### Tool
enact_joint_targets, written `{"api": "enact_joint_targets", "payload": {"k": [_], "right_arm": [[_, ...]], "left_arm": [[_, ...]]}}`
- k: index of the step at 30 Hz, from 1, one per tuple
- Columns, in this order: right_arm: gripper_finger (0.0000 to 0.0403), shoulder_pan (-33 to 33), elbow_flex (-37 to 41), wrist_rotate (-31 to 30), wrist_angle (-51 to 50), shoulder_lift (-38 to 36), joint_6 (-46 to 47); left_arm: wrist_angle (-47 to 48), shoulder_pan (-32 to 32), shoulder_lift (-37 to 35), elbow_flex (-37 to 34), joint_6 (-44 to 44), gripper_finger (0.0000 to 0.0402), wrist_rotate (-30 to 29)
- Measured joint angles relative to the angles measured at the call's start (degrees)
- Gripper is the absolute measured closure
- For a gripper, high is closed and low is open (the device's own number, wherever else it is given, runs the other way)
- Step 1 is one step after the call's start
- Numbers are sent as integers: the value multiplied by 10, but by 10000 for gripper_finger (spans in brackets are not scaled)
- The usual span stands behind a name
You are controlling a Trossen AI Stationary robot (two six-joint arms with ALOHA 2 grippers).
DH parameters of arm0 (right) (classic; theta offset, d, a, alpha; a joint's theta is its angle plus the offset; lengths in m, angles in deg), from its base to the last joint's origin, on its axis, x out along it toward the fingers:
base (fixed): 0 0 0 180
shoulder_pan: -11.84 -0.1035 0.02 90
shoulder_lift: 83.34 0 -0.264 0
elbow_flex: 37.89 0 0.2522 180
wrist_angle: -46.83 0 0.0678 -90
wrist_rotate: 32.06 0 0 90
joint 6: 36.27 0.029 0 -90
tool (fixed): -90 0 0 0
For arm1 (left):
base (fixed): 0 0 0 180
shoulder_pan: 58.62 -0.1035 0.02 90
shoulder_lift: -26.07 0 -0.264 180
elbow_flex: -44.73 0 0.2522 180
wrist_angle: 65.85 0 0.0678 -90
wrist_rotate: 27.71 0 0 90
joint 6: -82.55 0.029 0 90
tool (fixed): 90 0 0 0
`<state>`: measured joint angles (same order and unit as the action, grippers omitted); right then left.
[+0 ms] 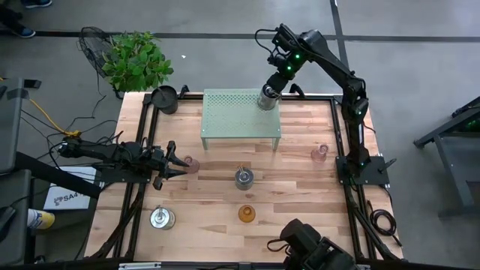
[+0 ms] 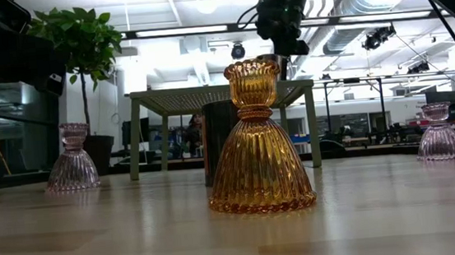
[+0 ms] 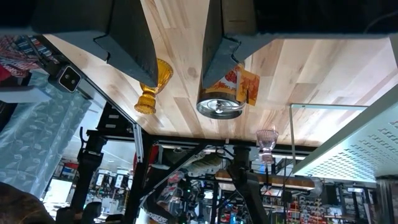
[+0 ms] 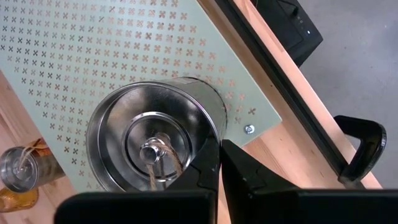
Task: Pick & Place candle stick holders
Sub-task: Put the right scented candle on the shelf, then put the right pink candle holder on the shelf
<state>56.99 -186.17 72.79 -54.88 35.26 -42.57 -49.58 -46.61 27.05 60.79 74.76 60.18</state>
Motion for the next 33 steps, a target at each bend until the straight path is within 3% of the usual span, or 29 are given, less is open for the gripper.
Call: {"api": "enact_joint_targets", "payload": {"k": [33], "right_arm": [[289, 0, -1, -27, 40, -24, 14]], "left_arm": [[0, 0, 0, 0, 0, 278, 0]]}}
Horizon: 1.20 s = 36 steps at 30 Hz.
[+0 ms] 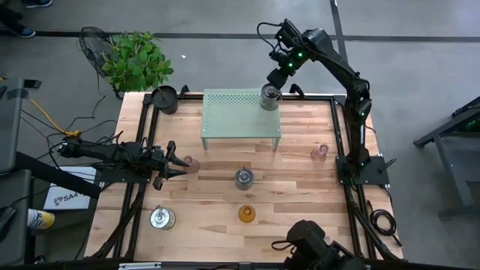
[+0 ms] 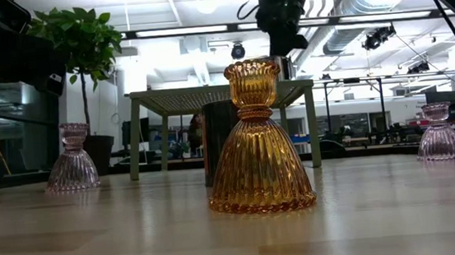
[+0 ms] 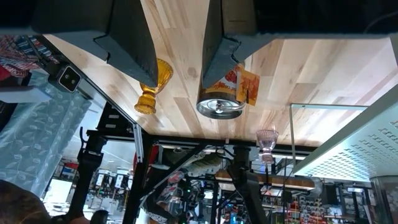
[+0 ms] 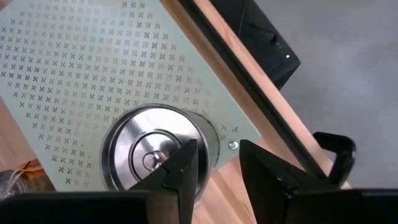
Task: Pick & Place candle stick holders
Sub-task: Put the right pink candle holder on the shelf
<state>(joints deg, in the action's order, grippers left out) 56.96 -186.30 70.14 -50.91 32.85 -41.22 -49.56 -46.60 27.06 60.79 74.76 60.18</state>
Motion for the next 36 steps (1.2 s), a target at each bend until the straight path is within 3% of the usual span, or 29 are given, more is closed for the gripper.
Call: {"api": "enact_joint_targets", "payload": {"k": [13, 18, 22, 26, 36], "right_arm": [[289, 2, -1, -17, -58, -62, 11], [289, -6, 46, -38, -60, -100, 19], [289, -16, 120, -49, -56, -149, 29], [289, -42, 241, -77, -14, -217, 60], [289, -170, 533, -73, 167, -396, 204]], "left_arm": [[0, 0, 0, 0, 0, 278, 0], [0, 0, 0, 0, 0, 278, 0], [0, 0, 0, 0, 0, 278, 0], [0, 0, 0, 0, 0, 278, 0], [0, 0, 0, 0, 0, 278, 0]]}}
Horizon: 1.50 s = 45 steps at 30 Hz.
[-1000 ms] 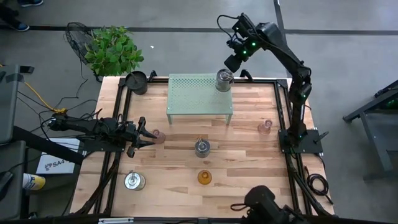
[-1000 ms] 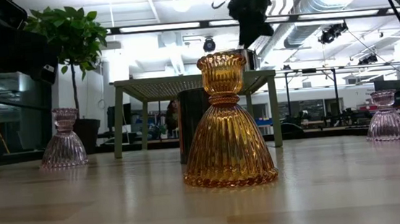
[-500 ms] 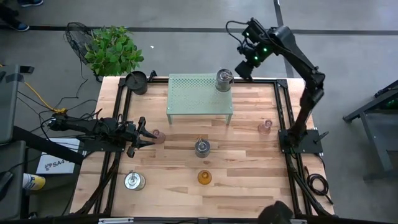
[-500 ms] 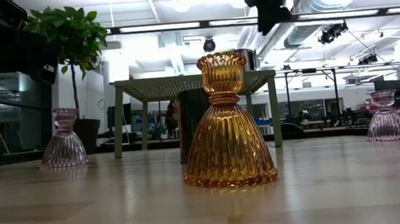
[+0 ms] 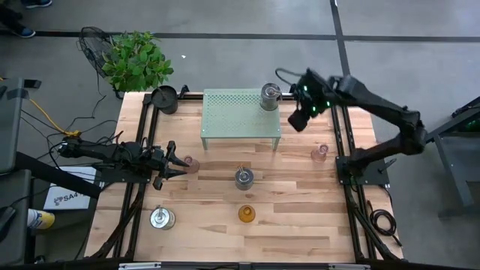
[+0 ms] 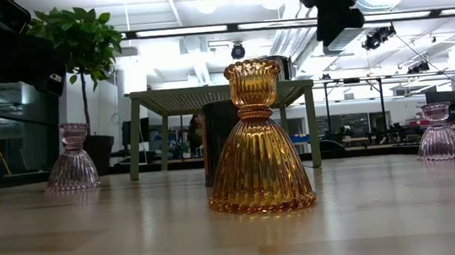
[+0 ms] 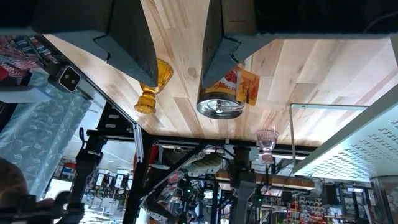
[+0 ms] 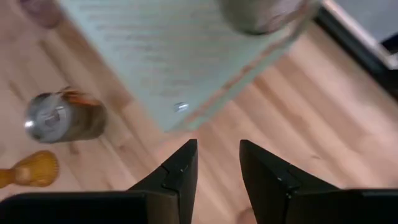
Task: Pick & Place candle stick holders
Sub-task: Put the right pink candle holder on the shelf
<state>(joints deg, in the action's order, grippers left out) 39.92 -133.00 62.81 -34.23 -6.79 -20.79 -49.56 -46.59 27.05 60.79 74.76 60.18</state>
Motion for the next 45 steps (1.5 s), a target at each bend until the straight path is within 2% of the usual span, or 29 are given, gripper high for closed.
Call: {"api": "enact_joint_targets", "payload": {"k": [6, 12, 19, 28, 33, 36, 40, 45], "right_arm": [[289, -86, 89, -1, 91, -50, 73], [289, -155, 146, -3, 198, -42, 69], [289, -216, 156, 1, 241, -2, -37], [289, -285, 156, 2, 267, 52, -236], [289, -305, 156, -1, 290, 60, -273], [289, -305, 156, -13, 281, 60, -221], [289, -305, 161, -57, 228, 60, -75], [289, -315, 215, -137, 199, 57, 103]], "left_arm": [[0, 0, 0, 0, 0, 278, 0], [0, 0, 0, 0, 0, 278, 0], [0, 0, 0, 0, 0, 278, 0], [0, 0, 0, 0, 0, 278, 0], [0, 0, 0, 0, 0, 278, 0], [0, 0, 0, 0, 0, 278, 0], [0, 0, 0, 0, 0, 278, 0], [0, 0, 0, 0, 0, 278, 0]]}}
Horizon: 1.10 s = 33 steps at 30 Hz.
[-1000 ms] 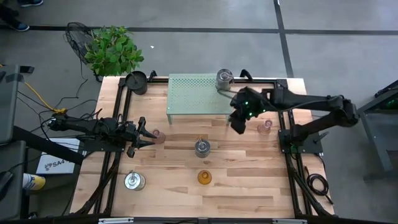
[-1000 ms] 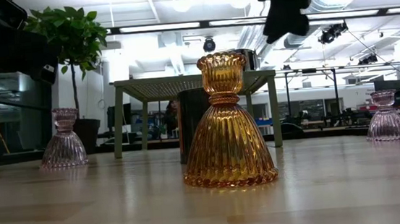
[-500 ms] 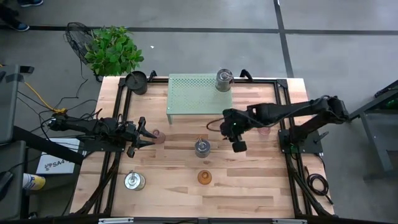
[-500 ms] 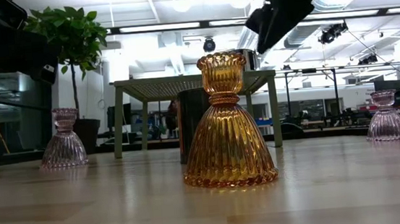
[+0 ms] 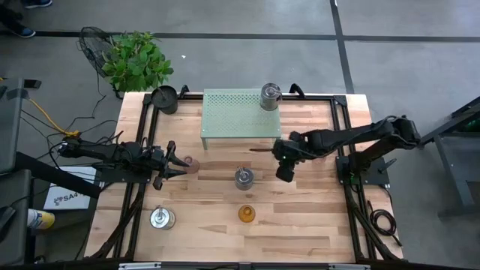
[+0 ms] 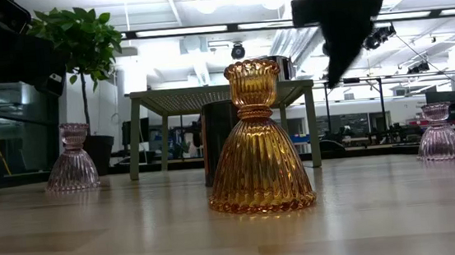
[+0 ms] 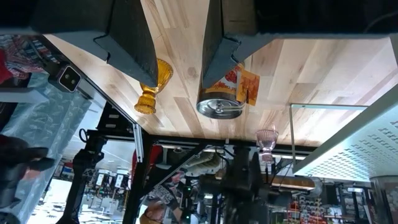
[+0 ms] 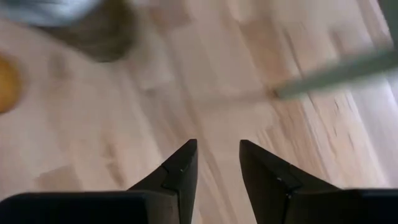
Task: Pick & Place candle stick holders
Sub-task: Put the right pink candle holder on the shelf
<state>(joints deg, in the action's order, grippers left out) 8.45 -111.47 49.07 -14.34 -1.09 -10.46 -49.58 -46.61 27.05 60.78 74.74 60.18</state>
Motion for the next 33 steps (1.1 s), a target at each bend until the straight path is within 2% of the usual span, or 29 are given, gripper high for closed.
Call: {"api": "enact_joint_targets", "payload": {"k": [4, 10, 16, 21, 24, 26, 30, 33], "right_arm": [[289, -23, 69, -48, 51, -15, 108], [289, -91, 168, -118, 162, -33, 223], [289, -166, 219, -225, 149, -35, 414], [298, -203, 228, -284, 111, -35, 530], [312, -205, 228, -277, 109, -35, 528], [322, -194, 228, -248, 112, -35, 491], [336, -156, 213, -139, 92, -47, 384], [342, -124, 172, -72, 29, -64, 329]], "left_arm": [[0, 0, 0, 0, 0, 278, 0], [0, 0, 0, 0, 0, 278, 0], [0, 0, 0, 0, 0, 278, 0], [0, 0, 0, 0, 0, 278, 0], [0, 0, 0, 0, 0, 278, 0], [0, 0, 0, 0, 0, 278, 0], [0, 0, 0, 0, 0, 278, 0], [0, 0, 0, 0, 0, 278, 0]]}}
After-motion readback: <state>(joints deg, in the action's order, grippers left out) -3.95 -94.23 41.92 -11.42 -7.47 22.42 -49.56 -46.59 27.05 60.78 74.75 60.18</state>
